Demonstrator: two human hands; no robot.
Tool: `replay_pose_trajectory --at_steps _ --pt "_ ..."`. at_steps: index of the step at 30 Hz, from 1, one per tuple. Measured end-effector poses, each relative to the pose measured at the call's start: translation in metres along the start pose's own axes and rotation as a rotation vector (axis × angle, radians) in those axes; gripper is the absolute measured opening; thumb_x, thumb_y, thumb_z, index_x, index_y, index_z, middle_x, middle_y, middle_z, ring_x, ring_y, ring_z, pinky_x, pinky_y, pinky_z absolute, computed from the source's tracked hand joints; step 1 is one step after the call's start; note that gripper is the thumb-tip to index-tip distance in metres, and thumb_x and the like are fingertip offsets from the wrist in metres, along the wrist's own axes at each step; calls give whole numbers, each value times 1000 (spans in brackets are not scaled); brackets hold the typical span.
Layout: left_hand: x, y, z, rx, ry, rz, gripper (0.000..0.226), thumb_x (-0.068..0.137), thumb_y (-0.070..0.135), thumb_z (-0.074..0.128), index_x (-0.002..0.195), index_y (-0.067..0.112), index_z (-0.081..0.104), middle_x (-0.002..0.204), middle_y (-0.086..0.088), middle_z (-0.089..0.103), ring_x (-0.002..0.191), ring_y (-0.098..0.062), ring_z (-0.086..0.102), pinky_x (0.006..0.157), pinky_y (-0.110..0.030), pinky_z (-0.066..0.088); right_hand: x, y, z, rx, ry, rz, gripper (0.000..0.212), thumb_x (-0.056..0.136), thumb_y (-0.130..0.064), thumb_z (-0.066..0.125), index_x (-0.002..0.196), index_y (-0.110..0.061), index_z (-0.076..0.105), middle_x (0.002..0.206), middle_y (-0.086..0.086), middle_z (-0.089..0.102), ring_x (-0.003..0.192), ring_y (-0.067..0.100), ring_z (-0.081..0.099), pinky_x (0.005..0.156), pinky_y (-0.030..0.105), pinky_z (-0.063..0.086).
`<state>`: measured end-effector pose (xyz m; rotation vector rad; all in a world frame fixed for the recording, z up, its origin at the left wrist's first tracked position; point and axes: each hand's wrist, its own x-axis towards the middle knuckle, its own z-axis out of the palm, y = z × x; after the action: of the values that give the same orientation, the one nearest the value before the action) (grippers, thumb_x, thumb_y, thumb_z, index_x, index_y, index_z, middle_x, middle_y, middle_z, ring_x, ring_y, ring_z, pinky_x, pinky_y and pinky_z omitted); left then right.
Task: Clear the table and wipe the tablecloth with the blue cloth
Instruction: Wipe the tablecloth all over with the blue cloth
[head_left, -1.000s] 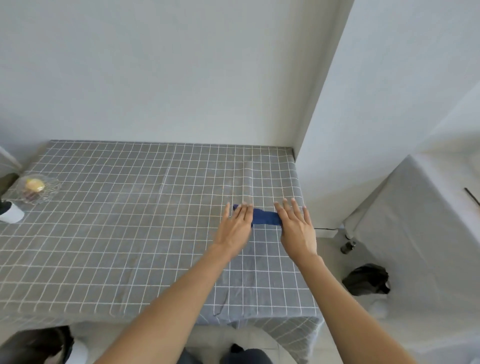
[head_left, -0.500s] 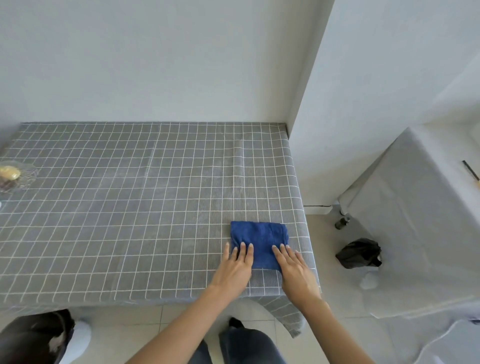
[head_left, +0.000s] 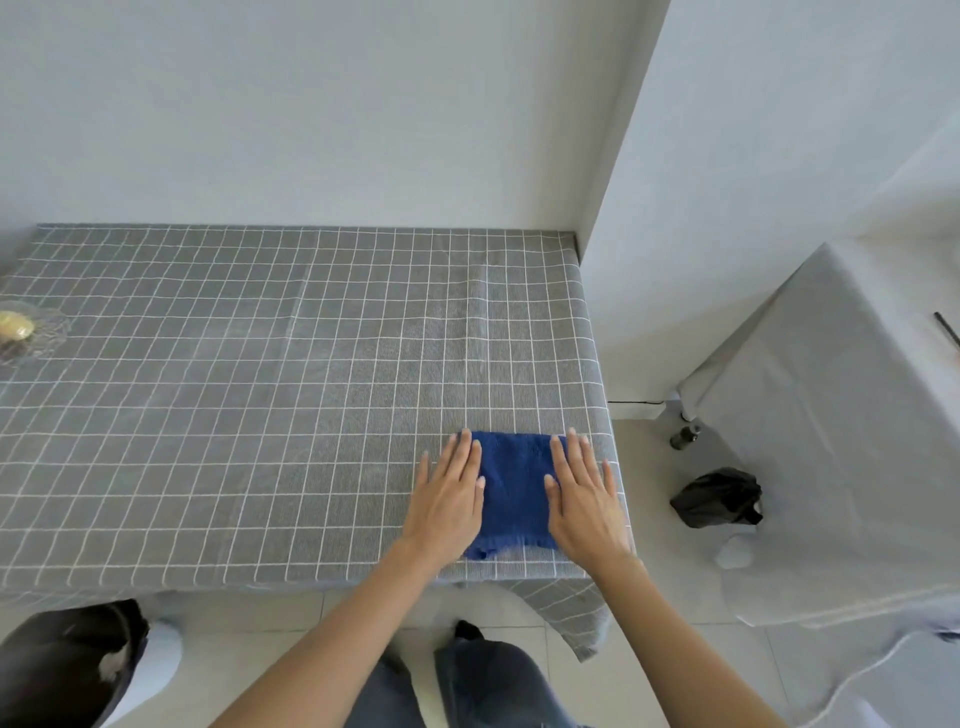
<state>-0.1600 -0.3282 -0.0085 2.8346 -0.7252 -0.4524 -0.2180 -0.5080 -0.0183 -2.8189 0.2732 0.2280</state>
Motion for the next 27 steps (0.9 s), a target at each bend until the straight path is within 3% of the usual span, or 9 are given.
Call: replay_pose_trajectory --at_steps 2,6,12,18,27 --pt "8 7 8 -45 20 13 57 100 33 3 151 10 6 159 -4 -8 147 -17 -8 120 -43 1 10 -11 9 -8 18 -13 72 88 -41 -11 152 -15 5 156 -1 -9 140 12 -16 116 38 -5" --pt "16 21 29 -130 28 -7 79 83 40 -14 151 9 9 159 -6 -2 147 -19 -3 120 -42 6 19 -19 30 -10 -35 -2 73 85 -39 -12 153 -17 5 160 -1 -3 141 11 -17 114 37 -9" --pt "27 16 45 -109 82 -35 62 92 42 -6 148 17 -6 155 3 -12 143 -14 -12 117 -43 -1 30 -6 31 26 -46 44 64 89 -44 -5 151 -30 -6 155 -12 -16 142 5 -18 115 42 -13" --pt "21 9 53 -64 114 -96 60 97 39 2 151 14 -6 158 -1 -13 146 -15 -12 118 -43 -9 22 -3 39 68 9 156 65 93 -51 5 150 -24 -10 156 -8 -18 143 7 -19 114 37 -20" --pt "18 5 54 -57 110 -97 62 97 41 6 151 13 -2 158 -3 -10 146 -17 -7 118 -43 0 19 -3 39 92 18 144 69 92 -53 7 152 -23 -5 157 -7 -15 145 9 -14 117 38 -12"
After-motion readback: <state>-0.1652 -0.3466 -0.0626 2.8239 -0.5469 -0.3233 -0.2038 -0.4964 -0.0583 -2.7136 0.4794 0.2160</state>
